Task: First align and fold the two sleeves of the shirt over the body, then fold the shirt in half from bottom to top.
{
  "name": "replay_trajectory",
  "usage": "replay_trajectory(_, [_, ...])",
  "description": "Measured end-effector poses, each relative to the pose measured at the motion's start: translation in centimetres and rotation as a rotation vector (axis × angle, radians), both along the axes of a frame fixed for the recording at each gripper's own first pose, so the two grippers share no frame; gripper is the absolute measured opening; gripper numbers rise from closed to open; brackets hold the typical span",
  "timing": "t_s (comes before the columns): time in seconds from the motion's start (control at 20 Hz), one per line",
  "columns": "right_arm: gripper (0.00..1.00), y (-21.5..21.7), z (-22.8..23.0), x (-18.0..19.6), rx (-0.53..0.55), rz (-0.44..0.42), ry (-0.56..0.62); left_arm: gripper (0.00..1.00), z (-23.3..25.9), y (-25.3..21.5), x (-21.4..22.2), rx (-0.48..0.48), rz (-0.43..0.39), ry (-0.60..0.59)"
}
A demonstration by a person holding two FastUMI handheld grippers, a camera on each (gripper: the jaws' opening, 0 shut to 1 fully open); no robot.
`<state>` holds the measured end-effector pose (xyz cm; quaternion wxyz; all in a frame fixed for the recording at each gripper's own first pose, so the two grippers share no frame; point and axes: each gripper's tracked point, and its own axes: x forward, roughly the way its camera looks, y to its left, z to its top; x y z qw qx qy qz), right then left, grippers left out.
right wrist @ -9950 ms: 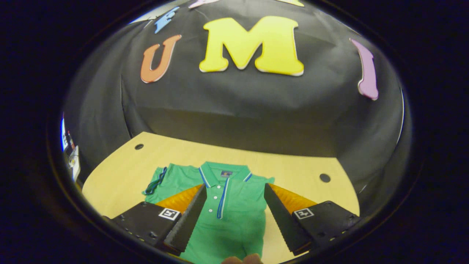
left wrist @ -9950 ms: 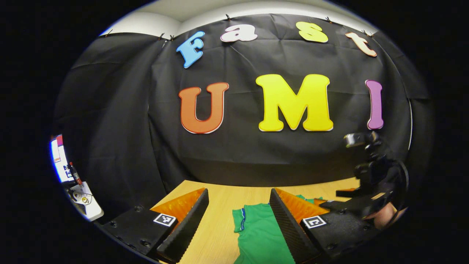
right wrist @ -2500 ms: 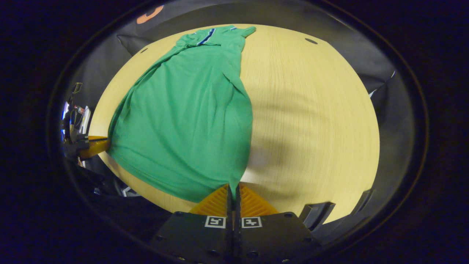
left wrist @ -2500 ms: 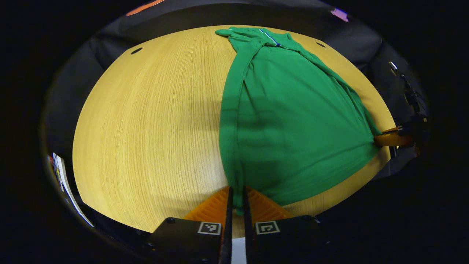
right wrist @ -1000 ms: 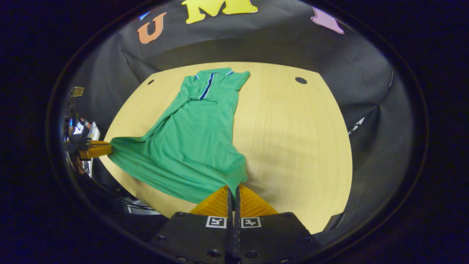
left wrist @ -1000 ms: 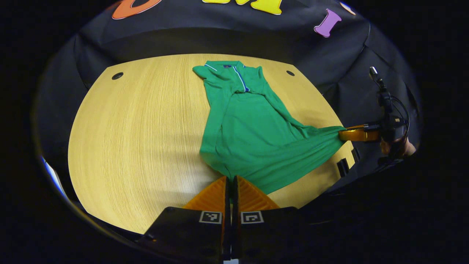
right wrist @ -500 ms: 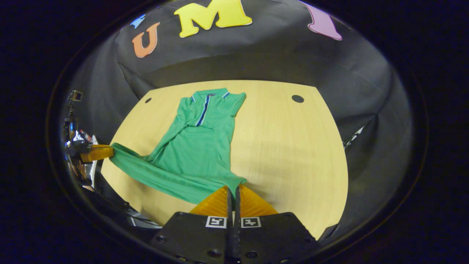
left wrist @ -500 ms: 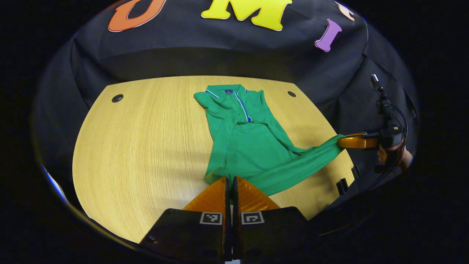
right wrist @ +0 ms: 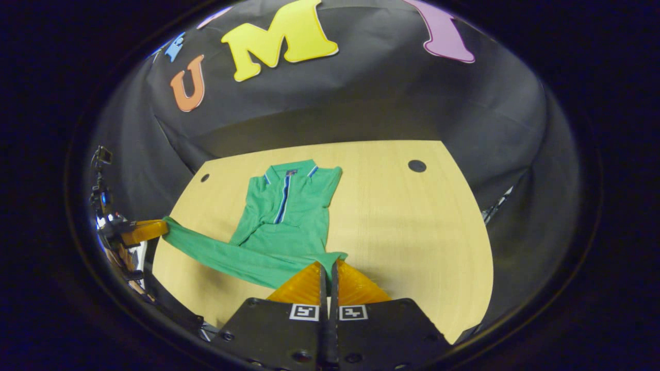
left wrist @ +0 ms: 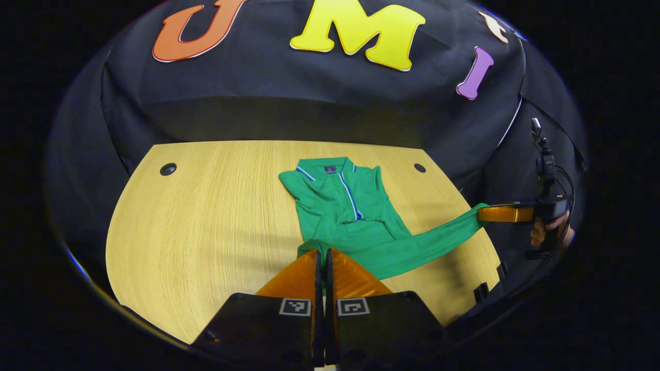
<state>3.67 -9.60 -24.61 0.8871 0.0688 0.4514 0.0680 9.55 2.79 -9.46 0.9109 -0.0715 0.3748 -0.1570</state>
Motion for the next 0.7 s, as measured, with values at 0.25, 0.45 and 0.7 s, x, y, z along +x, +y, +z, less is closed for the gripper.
replay_trajectory(0.25, [0.0, 0.3, 1.2, 4.5, -0.007, 0.01, -0.035, 0.06, 0.7, 0.1, 4.4, 0.005, 0.041, -0.048])
replay_trajectory(0.45, [0.0, 0.5, 2.1, 8.4, -0.008, 0.011, -0.076, 0.06, 0.7, 0.1, 7.5, 0.016, 0.067, -0.07])
replay_trajectory(0.7, [0.0, 0.6, 1.1, 12.6, -0.024, 0.003, -0.095, 0.06, -0.2, 0.3, 12.0, 0.051, 0.089, -0.117])
